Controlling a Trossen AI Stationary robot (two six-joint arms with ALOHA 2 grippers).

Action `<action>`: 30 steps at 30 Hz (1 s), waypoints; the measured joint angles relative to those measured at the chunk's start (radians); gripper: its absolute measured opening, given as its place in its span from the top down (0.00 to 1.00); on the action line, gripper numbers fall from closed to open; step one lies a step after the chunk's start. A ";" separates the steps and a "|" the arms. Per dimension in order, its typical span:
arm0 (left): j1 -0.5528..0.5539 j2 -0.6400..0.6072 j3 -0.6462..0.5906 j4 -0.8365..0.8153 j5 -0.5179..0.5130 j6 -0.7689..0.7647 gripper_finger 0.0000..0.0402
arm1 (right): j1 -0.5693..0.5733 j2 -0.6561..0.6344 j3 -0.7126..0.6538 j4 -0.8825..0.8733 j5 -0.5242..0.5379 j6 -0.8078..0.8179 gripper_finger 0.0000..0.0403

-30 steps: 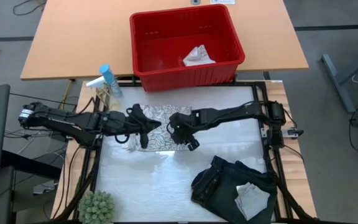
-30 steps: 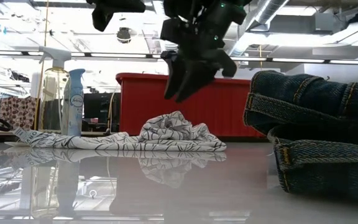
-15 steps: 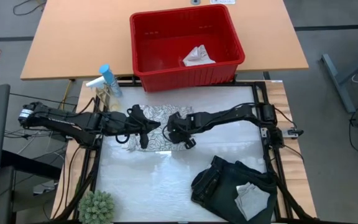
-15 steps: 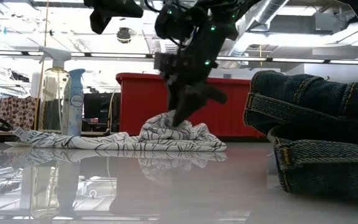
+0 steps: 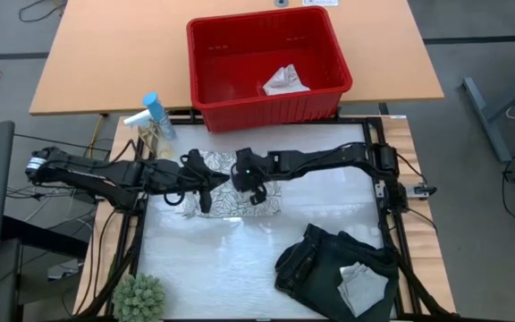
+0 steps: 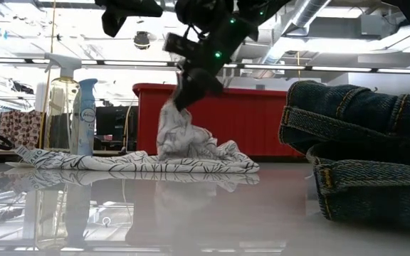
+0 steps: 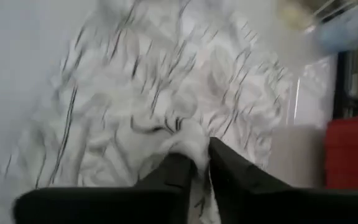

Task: Fold Laundry from Bin
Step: Fold the white from the red laundry bin

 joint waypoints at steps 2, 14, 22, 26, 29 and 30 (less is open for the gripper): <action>0.000 -0.004 0.000 -0.011 0.000 0.000 0.98 | -0.011 0.004 0.001 0.036 -0.040 0.038 0.72; 0.000 -0.044 0.000 -0.041 0.052 -0.013 0.98 | -0.036 -0.040 0.001 -0.033 -0.178 0.159 0.62; -0.028 -0.132 0.000 -0.061 0.078 0.003 0.98 | -0.033 -0.011 -0.020 -0.339 -0.160 0.057 0.60; -0.034 -0.136 0.000 -0.076 0.045 0.007 0.98 | -0.034 0.009 -0.037 -0.314 -0.001 0.010 0.52; -0.034 -0.134 0.000 -0.105 0.032 0.000 0.98 | -0.036 0.008 -0.071 -0.210 0.038 0.001 0.46; -0.034 -0.133 0.000 -0.114 0.025 -0.001 0.98 | -0.037 0.008 -0.077 -0.191 0.038 -0.002 0.45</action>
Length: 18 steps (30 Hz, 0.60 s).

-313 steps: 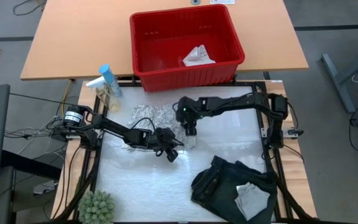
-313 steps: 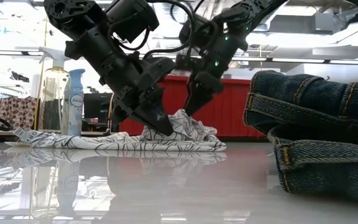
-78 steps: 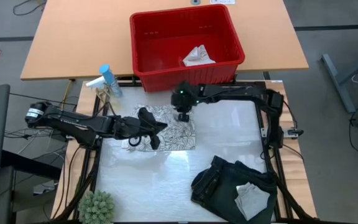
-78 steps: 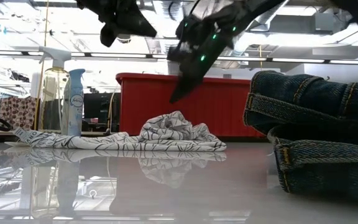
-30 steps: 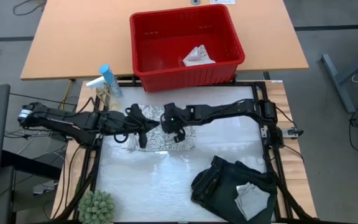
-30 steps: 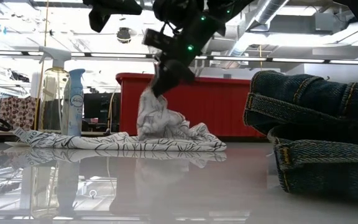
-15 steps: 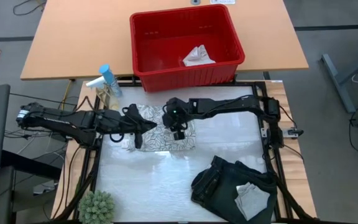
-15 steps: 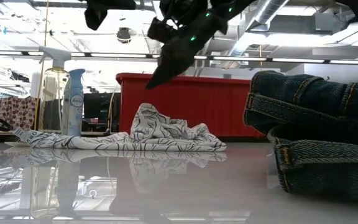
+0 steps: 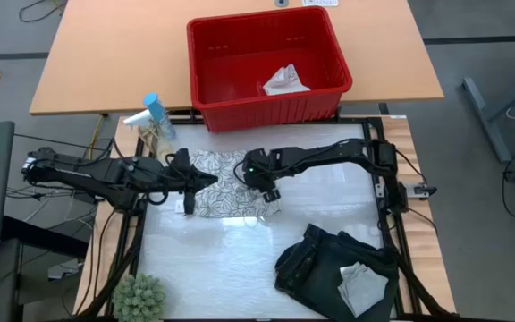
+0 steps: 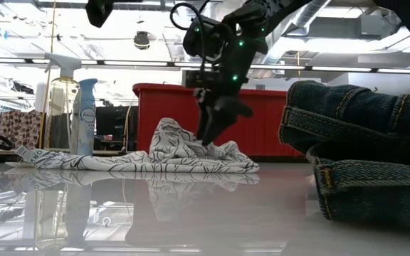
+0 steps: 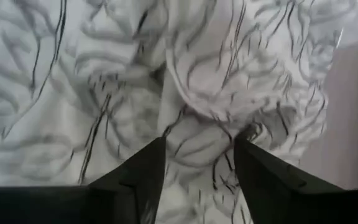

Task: Fold Laundry from Bin
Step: Fold the white from the red laundry bin

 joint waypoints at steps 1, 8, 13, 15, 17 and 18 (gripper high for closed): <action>0.000 0.001 0.000 -0.009 -0.007 -0.001 0.98 | -0.005 0.000 -0.001 -0.001 0.000 -0.003 0.45; 0.000 0.000 0.000 -0.015 -0.027 0.001 0.98 | -0.009 0.001 -0.008 0.130 0.028 -0.068 0.45; 0.000 0.000 0.000 -0.015 -0.052 0.001 0.98 | -0.026 0.000 0.003 0.295 0.078 -0.153 0.45; 0.000 0.000 0.000 -0.015 -0.052 0.001 0.98 | -0.035 0.000 0.013 0.310 0.078 -0.118 0.45; 0.000 0.000 0.000 -0.015 -0.052 0.002 0.98 | -0.045 -0.002 0.036 0.313 0.078 -0.066 0.45; 0.000 0.000 0.000 -0.015 -0.052 0.005 0.98 | -0.050 -0.005 0.050 0.311 0.078 -0.046 0.45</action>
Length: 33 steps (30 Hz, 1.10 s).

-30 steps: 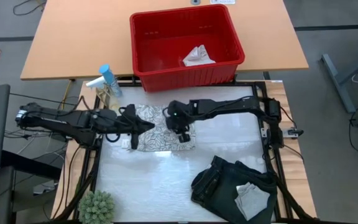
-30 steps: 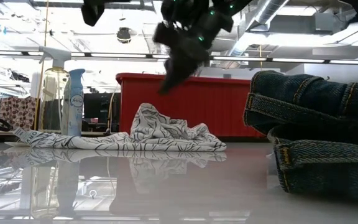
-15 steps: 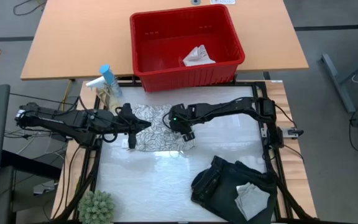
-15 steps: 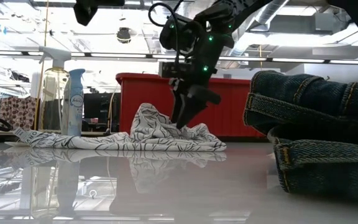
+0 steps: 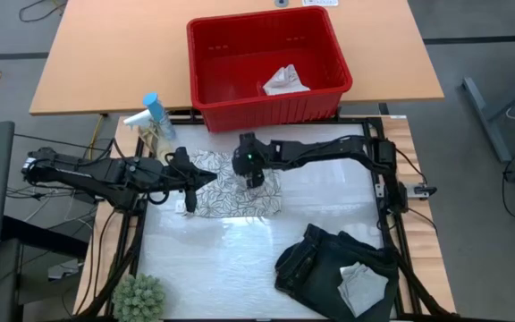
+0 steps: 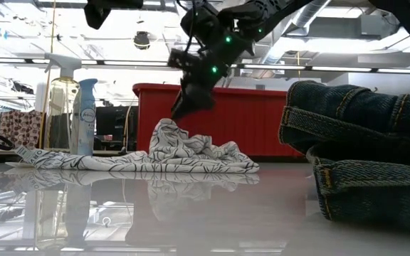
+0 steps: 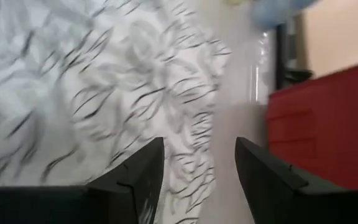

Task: Fold Laundry from Bin
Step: Fold the white from the red laundry bin

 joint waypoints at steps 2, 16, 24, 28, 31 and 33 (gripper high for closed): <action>0.000 0.000 0.000 0.000 0.000 0.004 0.98 | -0.007 -0.003 0.049 -0.035 0.000 0.029 0.45; 0.000 -0.002 0.000 -0.038 0.019 0.000 0.98 | 0.039 0.017 0.143 -0.643 -0.222 0.031 0.67; 0.000 -0.002 0.000 -0.037 0.000 -0.002 0.98 | 0.031 0.065 0.055 -0.463 -0.202 0.084 0.95; 0.000 -0.002 0.000 -0.041 0.000 -0.009 0.98 | 0.020 0.090 0.051 -0.410 -0.168 0.076 0.96; 0.000 -0.002 0.000 -0.042 0.000 -0.012 0.98 | 0.013 0.099 0.053 -0.346 -0.147 0.070 0.96; 0.000 -0.002 0.000 -0.042 -0.001 -0.013 0.98 | 0.006 0.098 0.070 -0.325 -0.117 0.059 0.96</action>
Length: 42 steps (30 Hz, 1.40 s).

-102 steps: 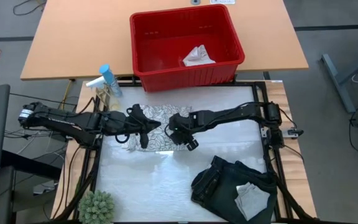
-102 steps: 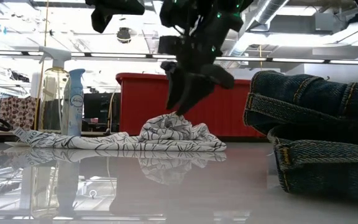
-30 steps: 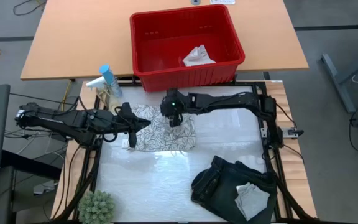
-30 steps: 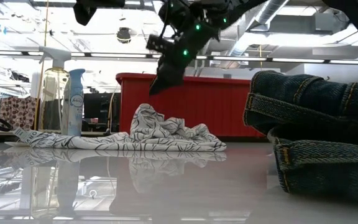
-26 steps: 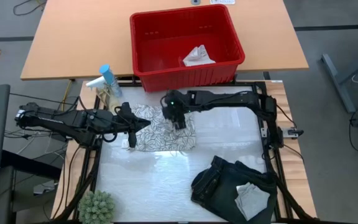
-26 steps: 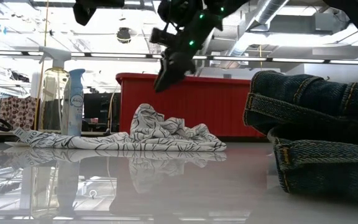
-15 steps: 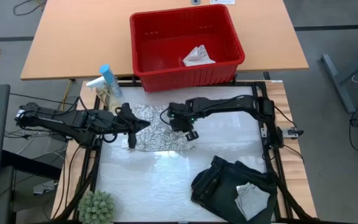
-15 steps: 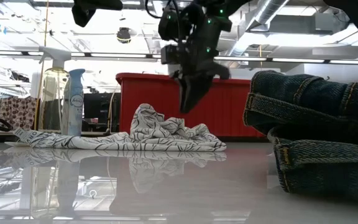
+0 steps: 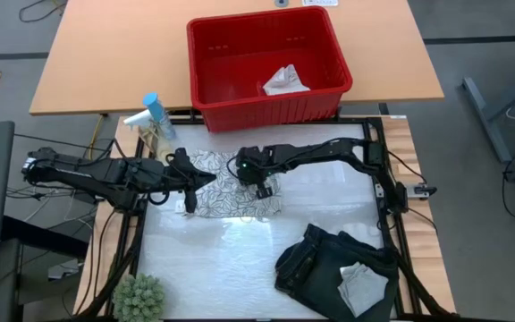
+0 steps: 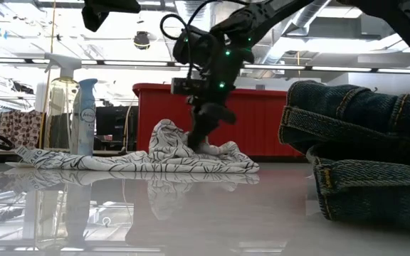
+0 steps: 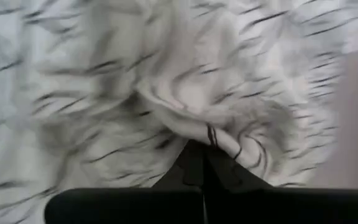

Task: Fold Laundry from Bin
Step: Fold the white from the red laundry bin

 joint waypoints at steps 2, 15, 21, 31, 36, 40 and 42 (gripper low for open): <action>0.000 0.000 0.000 0.002 0.000 0.000 0.98 | -0.007 -0.003 0.026 0.005 0.019 -0.012 0.95; 0.000 0.002 0.000 0.004 -0.030 -0.004 0.98 | -0.083 -0.030 0.103 0.130 -0.026 0.183 0.94; 0.000 0.001 0.000 -0.003 -0.024 -0.005 0.98 | -0.060 -0.066 0.142 -0.150 -0.288 0.285 0.96; 0.000 0.002 0.000 -0.018 -0.025 -0.003 0.98 | 0.038 -0.044 -0.011 -0.089 -0.162 0.260 0.96; 0.000 0.002 0.000 -0.017 -0.037 0.001 0.98 | 0.009 -0.044 -0.065 -0.031 -0.079 0.209 0.96; 0.000 0.002 0.000 -0.017 -0.051 -0.007 0.98 | -0.033 -0.042 -0.077 0.002 -0.014 0.199 0.96; 0.000 0.002 0.000 -0.017 -0.051 -0.008 0.98 | -0.057 -0.044 -0.075 0.040 -0.001 0.198 0.96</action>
